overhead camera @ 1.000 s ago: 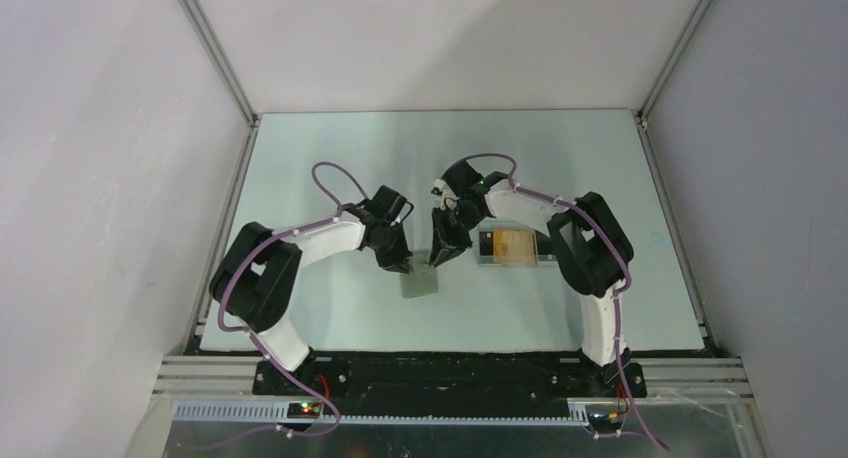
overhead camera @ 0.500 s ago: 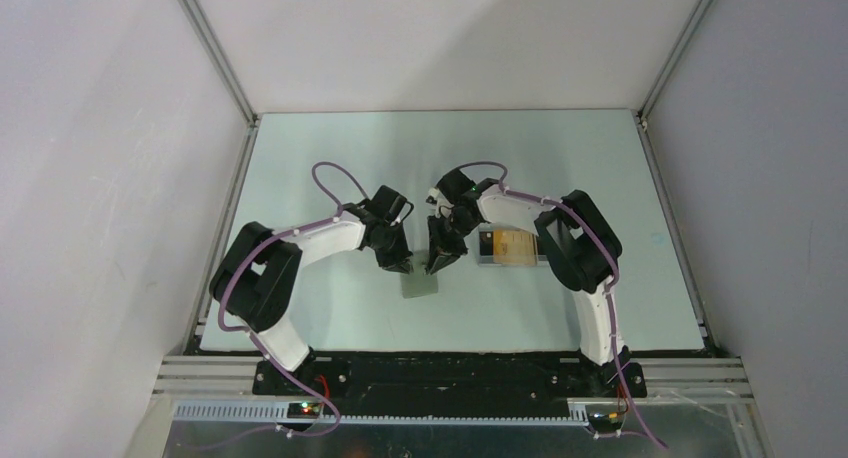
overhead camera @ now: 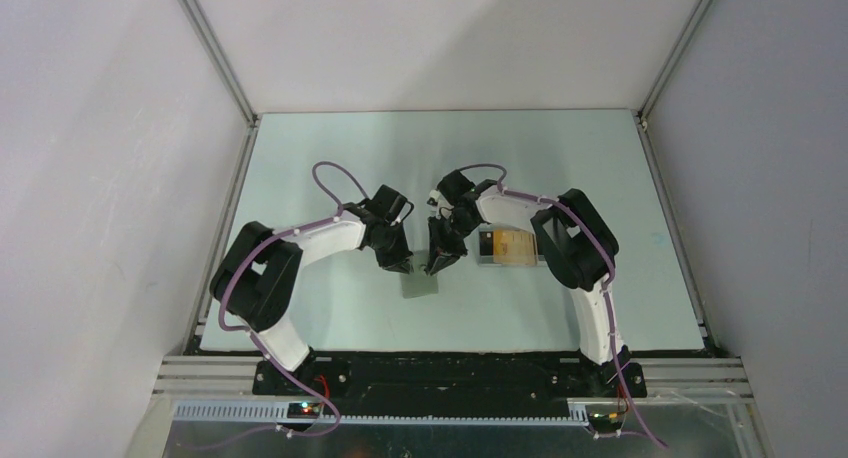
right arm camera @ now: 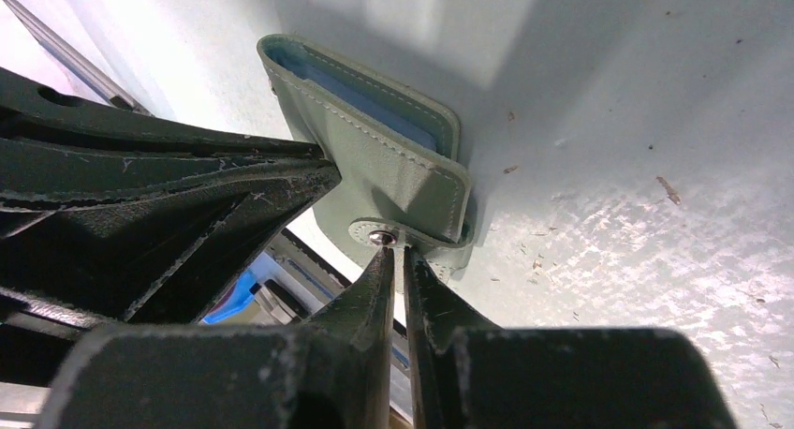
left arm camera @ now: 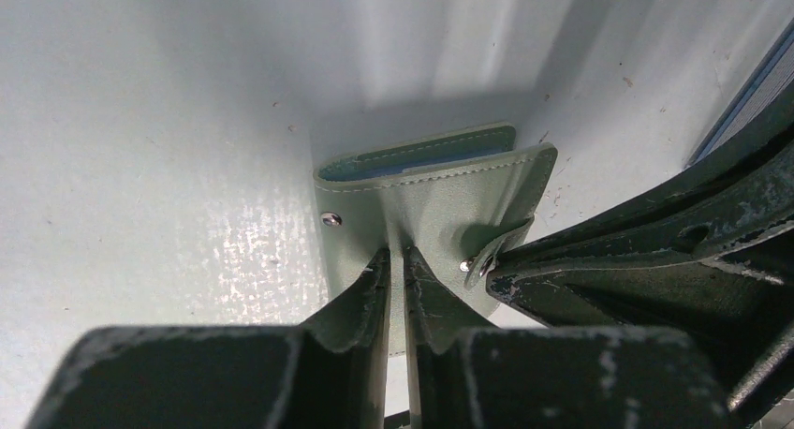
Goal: Put the credit cards into the card holder
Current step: Close the card holder at the center of the board.
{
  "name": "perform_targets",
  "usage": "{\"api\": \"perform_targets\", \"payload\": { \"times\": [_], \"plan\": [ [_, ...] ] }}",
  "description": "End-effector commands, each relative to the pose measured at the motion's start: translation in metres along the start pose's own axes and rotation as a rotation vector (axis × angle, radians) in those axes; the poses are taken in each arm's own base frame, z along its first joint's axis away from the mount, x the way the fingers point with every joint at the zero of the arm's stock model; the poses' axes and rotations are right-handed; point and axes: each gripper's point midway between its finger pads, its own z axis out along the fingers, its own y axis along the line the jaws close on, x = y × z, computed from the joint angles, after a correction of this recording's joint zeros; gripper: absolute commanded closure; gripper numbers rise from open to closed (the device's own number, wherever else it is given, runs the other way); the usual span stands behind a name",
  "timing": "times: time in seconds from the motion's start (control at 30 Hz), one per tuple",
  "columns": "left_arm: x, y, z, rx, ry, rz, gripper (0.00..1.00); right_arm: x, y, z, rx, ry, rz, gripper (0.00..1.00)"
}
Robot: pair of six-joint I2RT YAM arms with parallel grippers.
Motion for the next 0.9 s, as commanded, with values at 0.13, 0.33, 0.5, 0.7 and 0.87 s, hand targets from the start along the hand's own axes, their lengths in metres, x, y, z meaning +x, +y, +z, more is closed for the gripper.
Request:
{"api": "perform_targets", "payload": {
  "times": [0.13, 0.33, 0.5, 0.7, 0.87],
  "plan": [
    [0.009, 0.010, 0.022, -0.042, 0.029, 0.017, 0.86, -0.003, 0.002, 0.009, 0.006, 0.008, -0.012, 0.87],
    [0.009, 0.010, 0.022, -0.039, 0.032, 0.017, 0.87, -0.005, 0.006, 0.009, -0.007, 0.010, -0.015, 0.84],
    [0.009, 0.010, 0.022, -0.041, 0.033, 0.017, 0.87, -0.004, 0.008, 0.012, -0.006, 0.021, -0.021, 0.80],
    [0.009, 0.011, 0.022, -0.041, 0.033, 0.017, 0.87, -0.003, 0.003, 0.016, 0.011, 0.029, -0.018, 0.79],
    [0.009, 0.010, 0.022, -0.039, 0.034, 0.017, 0.87, -0.002, -0.002, 0.021, 0.030, 0.034, -0.012, 0.83]
  ]
}}
